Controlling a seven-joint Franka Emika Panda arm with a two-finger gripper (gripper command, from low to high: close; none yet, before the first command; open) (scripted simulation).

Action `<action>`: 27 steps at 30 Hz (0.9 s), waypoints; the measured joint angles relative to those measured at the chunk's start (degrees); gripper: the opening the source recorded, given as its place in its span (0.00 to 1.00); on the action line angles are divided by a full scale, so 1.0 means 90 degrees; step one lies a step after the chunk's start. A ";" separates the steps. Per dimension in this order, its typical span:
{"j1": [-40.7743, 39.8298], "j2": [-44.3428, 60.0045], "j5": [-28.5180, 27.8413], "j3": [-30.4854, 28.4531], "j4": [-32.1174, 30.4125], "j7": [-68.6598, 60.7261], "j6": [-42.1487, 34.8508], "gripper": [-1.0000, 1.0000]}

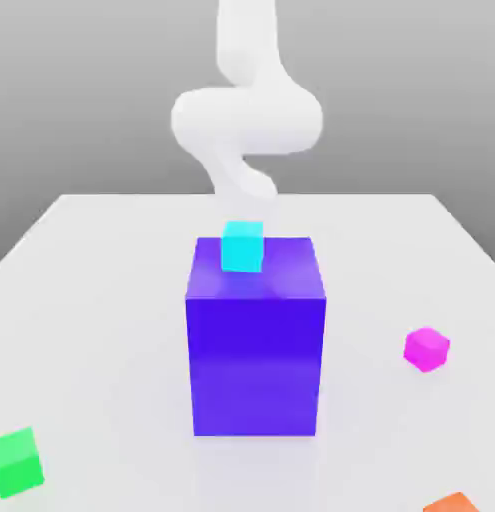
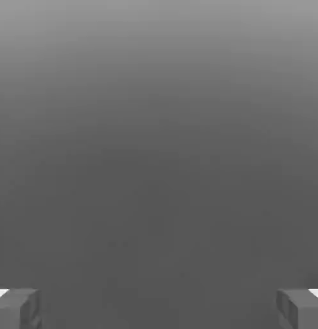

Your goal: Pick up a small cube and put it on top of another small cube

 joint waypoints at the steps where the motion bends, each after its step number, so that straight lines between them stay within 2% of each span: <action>1: 0.0231 0.0210 0.0021 0.0000 -0.0137 -0.0314 0.0144 0.50; 11: 0.2220 0.2144 0.0264 0.0193 -0.1397 -0.3237 0.1467 0.50; 19: 0.3515 0.3673 0.0339 0.0666 -0.2396 -0.5466 0.2517 0.50; 24: 0.4252 0.4637 -0.0051 0.1075 -0.3008 -0.6525 0.3182 0.50; 27: 0.4368 0.5304 -0.0517 0.0879 -0.3007 -0.6411 0.3694 0.50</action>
